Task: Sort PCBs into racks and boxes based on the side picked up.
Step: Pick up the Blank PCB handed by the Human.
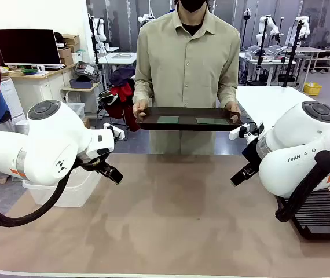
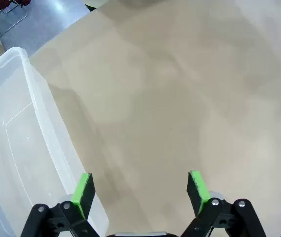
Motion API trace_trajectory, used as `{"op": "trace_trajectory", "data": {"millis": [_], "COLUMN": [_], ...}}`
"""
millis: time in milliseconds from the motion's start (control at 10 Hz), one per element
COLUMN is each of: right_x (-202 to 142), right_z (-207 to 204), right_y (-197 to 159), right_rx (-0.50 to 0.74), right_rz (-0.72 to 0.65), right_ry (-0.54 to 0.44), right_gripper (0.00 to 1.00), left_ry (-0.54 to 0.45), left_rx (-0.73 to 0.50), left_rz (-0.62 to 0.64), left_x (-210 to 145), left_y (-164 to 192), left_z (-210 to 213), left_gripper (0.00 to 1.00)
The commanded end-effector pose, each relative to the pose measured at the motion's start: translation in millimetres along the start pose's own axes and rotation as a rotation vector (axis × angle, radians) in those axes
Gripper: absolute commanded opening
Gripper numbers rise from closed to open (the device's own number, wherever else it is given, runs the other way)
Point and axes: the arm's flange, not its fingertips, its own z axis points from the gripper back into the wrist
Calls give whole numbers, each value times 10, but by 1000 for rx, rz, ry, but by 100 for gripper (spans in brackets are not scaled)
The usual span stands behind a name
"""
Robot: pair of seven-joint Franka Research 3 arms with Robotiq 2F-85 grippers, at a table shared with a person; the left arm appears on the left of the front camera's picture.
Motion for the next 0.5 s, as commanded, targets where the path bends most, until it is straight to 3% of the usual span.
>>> {"op": "trace_trajectory", "data": {"millis": [0,400], "right_x": [0,0], "right_z": [0,0], "right_y": [0,0], "right_rx": [0,0], "right_rz": [0,0], "right_ry": [0,0], "right_gripper": [100,100], "left_ry": [0,0], "left_rx": [0,0], "left_rz": [0,0], "left_x": [0,0], "left_y": [0,0], "left_z": [0,0], "left_gripper": [100,100]}}
